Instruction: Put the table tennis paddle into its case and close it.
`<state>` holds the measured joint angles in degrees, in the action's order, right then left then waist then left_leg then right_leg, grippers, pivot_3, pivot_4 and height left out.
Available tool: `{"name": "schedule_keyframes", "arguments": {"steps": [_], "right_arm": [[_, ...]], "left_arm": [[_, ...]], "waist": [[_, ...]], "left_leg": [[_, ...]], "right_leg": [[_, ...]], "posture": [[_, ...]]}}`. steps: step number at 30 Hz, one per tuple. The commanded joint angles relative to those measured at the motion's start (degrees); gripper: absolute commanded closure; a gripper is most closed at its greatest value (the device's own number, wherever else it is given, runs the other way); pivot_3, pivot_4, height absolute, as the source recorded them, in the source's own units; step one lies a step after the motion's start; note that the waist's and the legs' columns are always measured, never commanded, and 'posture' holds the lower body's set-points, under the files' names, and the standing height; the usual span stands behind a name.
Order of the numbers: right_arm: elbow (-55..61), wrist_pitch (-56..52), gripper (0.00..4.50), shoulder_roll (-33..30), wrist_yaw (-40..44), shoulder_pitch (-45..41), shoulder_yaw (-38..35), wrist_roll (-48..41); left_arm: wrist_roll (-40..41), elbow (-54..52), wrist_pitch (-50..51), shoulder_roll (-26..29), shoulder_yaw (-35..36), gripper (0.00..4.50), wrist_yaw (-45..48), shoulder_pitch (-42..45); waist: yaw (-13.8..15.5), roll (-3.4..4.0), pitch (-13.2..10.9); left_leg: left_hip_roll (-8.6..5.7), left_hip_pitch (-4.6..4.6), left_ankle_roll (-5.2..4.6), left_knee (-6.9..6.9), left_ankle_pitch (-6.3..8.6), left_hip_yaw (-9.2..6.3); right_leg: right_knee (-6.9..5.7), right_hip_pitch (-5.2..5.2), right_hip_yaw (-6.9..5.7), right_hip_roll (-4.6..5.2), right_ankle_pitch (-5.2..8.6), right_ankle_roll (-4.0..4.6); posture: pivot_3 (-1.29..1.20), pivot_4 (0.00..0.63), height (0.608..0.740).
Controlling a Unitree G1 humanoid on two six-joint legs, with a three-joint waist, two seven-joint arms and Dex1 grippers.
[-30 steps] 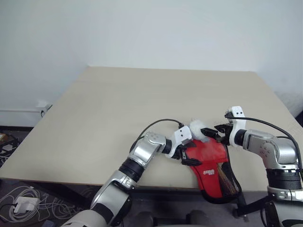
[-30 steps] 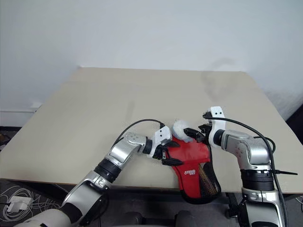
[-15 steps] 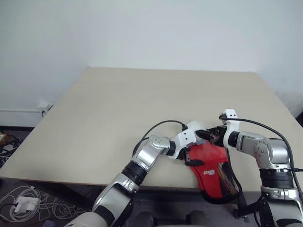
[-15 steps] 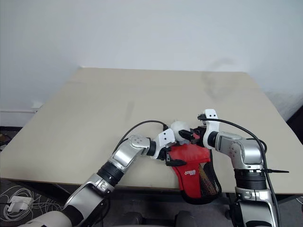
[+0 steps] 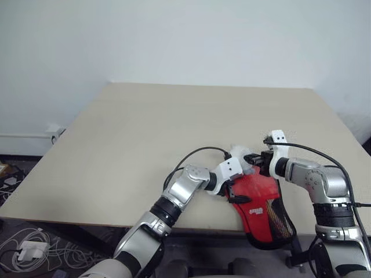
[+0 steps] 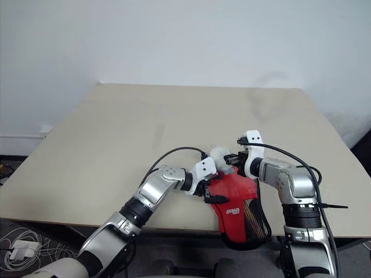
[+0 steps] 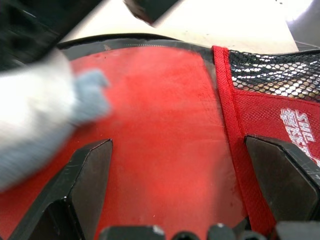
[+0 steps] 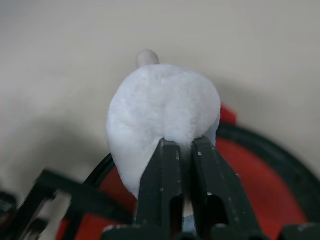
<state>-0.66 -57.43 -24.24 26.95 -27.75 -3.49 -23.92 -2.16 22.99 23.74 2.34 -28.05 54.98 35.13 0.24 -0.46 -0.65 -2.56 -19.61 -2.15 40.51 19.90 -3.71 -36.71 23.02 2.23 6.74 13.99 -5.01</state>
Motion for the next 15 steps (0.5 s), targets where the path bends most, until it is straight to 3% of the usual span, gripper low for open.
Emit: {"name": "schedule_keyframes", "arguments": {"steps": [1,9,15], "right_arm": [[0.31,5.71,4.48,-2.39,-0.44,-3.14,1.08,3.85],[-1.7,8.65,4.48,-6.52,1.59,-4.39,3.19,7.41],[-6.76,11.69,4.48,-13.04,4.03,-4.24,4.78,10.72]], "left_arm": [[-2.87,3.27,3.58,0.14,-3.65,0.0,-0.81,-0.89],[-2.75,3.58,4.23,0.12,-4.34,0.0,-0.38,-0.91],[-2.35,4.08,4.83,0.51,-4.11,0.0,0.16,-0.55]], "waist": [[0.12,0.0,0.0],[0.31,0.0,0.01],[0.32,0.0,0.01]], "left_leg": [[-0.01,0.01,0.0,0.0,0.0,-0.01],[-0.05,0.05,0.0,0.01,0.0,-0.07],[-0.05,0.08,-0.01,0.01,0.0,-0.1]], "right_leg": [[0.01,-0.04,-0.01,0.0,0.0,0.0],[0.05,-0.14,-0.05,0.05,0.0,0.0],[0.11,-0.22,-0.09,0.05,0.0,0.0]], "posture": [[0.0,0.0,0.716],[0.0,0.0,0.716],[0.0,0.0,0.716]]}}
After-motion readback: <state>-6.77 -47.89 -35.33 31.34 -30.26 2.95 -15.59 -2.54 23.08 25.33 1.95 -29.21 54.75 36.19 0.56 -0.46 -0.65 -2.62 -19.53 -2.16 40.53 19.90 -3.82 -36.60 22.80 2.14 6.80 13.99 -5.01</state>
